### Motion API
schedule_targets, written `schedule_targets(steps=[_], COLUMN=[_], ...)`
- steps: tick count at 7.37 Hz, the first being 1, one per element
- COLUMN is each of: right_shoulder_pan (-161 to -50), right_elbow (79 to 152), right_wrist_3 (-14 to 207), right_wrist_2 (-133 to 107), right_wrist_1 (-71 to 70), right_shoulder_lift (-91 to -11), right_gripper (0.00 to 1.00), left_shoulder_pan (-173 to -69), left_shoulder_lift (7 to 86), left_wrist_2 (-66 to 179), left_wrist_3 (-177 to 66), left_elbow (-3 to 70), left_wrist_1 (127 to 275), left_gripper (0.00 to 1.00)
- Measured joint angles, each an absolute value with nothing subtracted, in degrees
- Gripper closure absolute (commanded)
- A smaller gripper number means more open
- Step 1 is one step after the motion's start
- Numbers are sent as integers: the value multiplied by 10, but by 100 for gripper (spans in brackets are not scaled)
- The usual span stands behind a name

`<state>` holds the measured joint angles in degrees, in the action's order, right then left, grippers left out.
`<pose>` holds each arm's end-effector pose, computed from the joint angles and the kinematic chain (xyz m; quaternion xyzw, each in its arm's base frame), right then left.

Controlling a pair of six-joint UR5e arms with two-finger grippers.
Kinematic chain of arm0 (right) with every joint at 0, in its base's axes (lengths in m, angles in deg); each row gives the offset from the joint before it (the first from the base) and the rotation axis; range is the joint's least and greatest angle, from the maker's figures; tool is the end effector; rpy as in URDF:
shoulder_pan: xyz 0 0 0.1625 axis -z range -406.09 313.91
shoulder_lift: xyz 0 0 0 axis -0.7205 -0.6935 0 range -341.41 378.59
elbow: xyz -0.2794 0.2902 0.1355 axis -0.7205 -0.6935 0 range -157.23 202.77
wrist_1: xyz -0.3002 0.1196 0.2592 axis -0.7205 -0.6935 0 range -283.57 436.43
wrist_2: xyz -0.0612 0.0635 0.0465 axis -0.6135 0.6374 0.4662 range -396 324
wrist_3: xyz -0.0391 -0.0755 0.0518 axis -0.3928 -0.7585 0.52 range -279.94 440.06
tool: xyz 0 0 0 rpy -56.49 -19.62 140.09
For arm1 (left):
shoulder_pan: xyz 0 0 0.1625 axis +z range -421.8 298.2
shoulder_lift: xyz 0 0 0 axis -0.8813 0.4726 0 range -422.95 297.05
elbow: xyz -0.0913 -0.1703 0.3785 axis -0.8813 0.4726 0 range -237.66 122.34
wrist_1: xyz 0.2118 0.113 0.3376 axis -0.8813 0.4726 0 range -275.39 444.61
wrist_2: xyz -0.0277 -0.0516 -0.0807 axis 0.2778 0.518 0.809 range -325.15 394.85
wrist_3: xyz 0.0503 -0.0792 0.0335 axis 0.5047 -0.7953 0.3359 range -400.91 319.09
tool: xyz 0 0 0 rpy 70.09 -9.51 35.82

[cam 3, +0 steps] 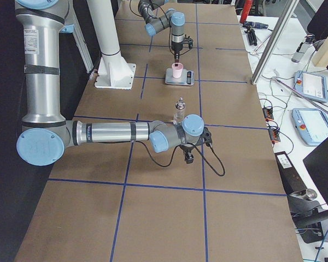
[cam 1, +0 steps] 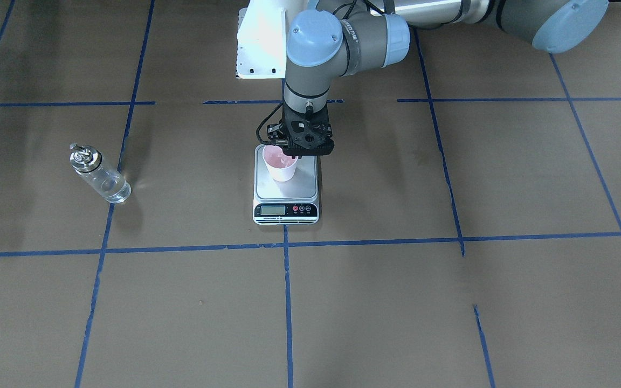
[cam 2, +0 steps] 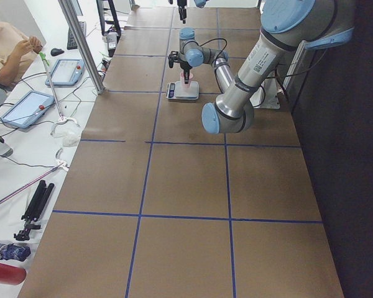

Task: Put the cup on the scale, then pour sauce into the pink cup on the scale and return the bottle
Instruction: 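Carry the pink cup with the left gripper onto the scale, then release the cup and lift the left gripper while the right reaches out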

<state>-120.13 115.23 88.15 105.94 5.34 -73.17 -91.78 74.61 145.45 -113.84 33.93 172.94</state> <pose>-0.0828 -0.4898 0.6069 0.0599 -0.4539 -0.1353 0.8787 0.5628 -0.4380 0.1422 0.0081 0.4285 -0.0298 0.9030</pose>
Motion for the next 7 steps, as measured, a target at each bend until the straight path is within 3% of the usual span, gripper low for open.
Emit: schedule_targets(steps=[1, 2, 4, 7], right_shoulder_pan=[-1201, -1199, -1172, -1055], right_elbow=[1152, 1153, 1159, 1164], right_wrist_3=[881, 883, 907, 1078], right_wrist_2=[1060, 1060, 1058, 993], right_wrist_1=[53, 53, 70, 263], right_shoulder_lift=[-732, -732, -732, -752], right_gripper=[0, 0, 0, 0], left_shoulder_pan=[-918, -918, -924, -958], left_shoulder_lift=[745, 743, 708, 671], left_wrist_2=[1455, 1454, 1454, 1453], left_wrist_3=[-1136, -1135, -1135, -1133], left_elbow=[340, 346, 425, 499], left_wrist_1=[1729, 1729, 1728, 1731], left_gripper=[53, 45, 43, 43])
